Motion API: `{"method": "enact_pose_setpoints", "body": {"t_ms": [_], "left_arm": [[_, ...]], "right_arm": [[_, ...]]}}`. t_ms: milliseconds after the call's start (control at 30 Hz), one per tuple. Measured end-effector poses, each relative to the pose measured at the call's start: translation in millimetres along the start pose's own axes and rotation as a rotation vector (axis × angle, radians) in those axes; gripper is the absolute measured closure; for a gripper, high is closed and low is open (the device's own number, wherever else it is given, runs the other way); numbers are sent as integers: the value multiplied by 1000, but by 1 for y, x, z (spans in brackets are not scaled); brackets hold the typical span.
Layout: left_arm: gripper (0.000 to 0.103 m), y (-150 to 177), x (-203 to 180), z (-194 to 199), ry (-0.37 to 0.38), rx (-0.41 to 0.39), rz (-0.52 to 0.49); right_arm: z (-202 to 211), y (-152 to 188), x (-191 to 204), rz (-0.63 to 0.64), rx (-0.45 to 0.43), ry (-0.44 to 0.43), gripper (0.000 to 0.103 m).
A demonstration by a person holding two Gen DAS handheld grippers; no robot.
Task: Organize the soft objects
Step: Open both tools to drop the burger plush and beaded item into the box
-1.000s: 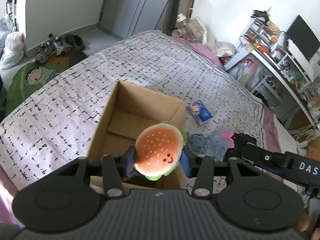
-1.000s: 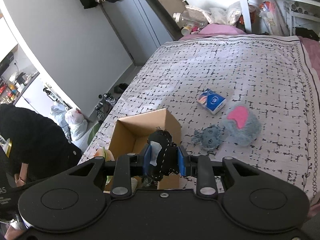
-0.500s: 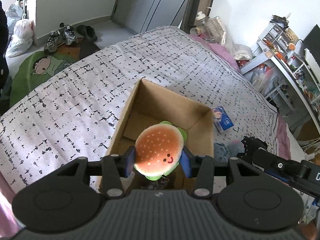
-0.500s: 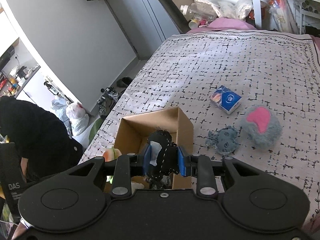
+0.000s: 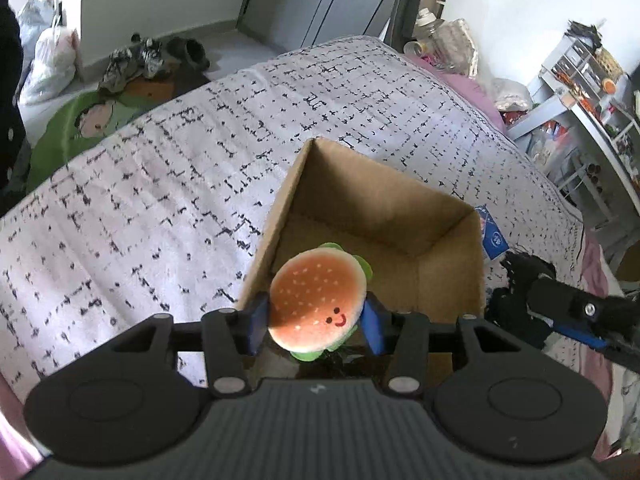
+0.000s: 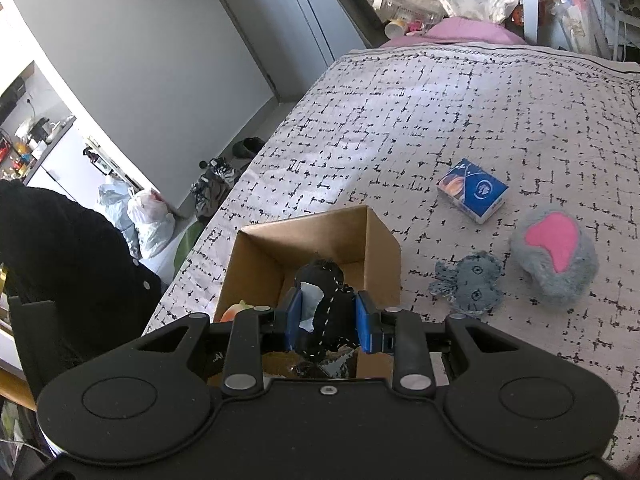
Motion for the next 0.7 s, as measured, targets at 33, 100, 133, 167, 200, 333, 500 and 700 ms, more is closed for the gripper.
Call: {"method": "enact_pose_setpoints", "body": {"t_ms": [33, 100, 133, 167, 200, 333, 500, 700], "left_arm": [[53, 0, -1, 0, 3, -6, -6], [52, 0, -2, -1, 3, -10, -10], [52, 0, -2, 0, 5, -12, -10], [52, 0, -3, 0, 6, -13, -10], [52, 0, -2, 0, 4, -11, -9], [51, -1, 1, 3, 16, -22, 21], [52, -5, 4, 11, 26, -61, 49], [51, -8, 4, 16, 24, -70, 48]], "right_arm": [[-2, 1, 1, 1, 5, -2, 74], [-6, 1, 3, 4, 13, -6, 74], [-8, 2, 4, 6, 16, -8, 74], [-10, 2, 5, 8, 19, -10, 74], [-12, 2, 7, 10, 23, -11, 74], [-19, 2, 10, 10, 33, -14, 73], [-27, 2, 13, -9, 44, -22, 67], [-32, 1, 10, -59, 50, -22, 59]]}}
Point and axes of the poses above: each gripper's, at about its wrist camera, not at the fingertips, and z roughly against the way its jaws point, x to its left, y to its underside, the point moved 1 cm from there along -z, roughly the way its jaws point, and after that the axes turned 14 degrees about -x, right-handed, at the moved point
